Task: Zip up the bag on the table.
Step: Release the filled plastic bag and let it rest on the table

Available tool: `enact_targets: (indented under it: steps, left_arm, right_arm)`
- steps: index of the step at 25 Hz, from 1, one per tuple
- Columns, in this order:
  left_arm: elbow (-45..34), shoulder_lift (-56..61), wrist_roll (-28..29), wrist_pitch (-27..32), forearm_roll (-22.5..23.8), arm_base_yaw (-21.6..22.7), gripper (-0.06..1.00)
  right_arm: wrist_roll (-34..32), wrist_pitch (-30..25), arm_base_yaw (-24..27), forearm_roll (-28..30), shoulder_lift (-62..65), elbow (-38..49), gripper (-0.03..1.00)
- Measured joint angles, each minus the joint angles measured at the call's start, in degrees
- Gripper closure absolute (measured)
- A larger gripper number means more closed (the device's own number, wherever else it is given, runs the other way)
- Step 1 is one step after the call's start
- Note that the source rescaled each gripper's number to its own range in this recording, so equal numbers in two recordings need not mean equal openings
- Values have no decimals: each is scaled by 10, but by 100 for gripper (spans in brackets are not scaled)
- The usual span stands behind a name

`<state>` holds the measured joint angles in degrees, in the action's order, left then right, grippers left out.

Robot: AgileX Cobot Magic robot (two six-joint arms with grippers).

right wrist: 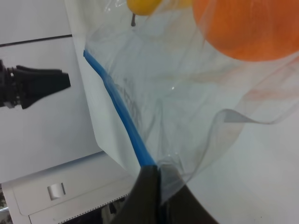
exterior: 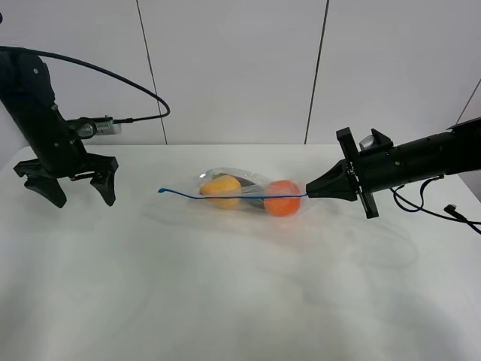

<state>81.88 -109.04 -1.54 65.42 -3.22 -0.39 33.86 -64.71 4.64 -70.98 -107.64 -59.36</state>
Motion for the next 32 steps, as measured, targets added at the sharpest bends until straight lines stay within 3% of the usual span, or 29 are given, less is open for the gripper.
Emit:
enact_targets:
  steps: [6,14,21,28,32]
  left_arm:
    - [-11,21,3,34,4,0,-5]
    - [-179,187,5,36,4,0,-5]
    - [-385,483,4,40,1,0,-5]
    - [-505,726,4,-45,1,0,-5]
    - [-532,830,4,-42,2,0,-5]
  right_arm:
    - [0,0,0,0,0,0,97]
    - [0,-1,0,0,0,0,97]
    - [0,-1,0,0,0,0,97]
    - [0,-1,0,0,0,0,97]
    - [0,-1,0,0,0,0,97]
